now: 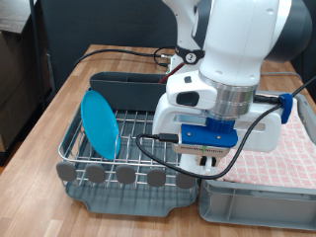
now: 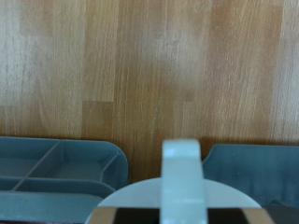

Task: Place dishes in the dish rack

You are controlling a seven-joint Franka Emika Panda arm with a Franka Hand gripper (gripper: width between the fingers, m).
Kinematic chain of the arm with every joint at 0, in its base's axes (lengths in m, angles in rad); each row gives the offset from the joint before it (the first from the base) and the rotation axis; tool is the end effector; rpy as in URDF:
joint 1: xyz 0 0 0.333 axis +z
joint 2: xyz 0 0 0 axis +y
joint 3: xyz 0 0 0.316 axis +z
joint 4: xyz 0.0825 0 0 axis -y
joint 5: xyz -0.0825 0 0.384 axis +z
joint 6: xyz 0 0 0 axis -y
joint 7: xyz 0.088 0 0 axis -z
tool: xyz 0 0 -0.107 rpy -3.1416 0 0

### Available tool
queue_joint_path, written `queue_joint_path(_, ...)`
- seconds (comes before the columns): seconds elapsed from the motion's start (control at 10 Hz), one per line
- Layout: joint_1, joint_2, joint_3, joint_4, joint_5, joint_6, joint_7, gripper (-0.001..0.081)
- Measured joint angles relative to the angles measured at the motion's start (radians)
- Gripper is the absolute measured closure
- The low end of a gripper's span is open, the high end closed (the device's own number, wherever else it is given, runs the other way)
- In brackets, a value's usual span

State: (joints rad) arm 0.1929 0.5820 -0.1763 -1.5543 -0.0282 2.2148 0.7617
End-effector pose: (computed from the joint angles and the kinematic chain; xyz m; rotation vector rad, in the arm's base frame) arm 0.7067 0.0298 0.3210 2.8752 -1.0437 0.1916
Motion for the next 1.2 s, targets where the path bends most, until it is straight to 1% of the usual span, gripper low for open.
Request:
queue_joint_path(0.4,0.001,0.027,-0.015,-0.004,-0.031,0.007,0.009,0.0734)
queue_joint_path(0.7,0.000,0.047,-0.024,-0.004,-0.033,0.024,0.005,0.0734)
queue_joint_path(1.0,-0.021,0.068,-0.011,-0.016,-0.001,0.081,-0.037,0.0734)
queue_joint_path(1.2,-0.034,0.072,0.000,-0.023,0.021,0.097,-0.050,0.0734)
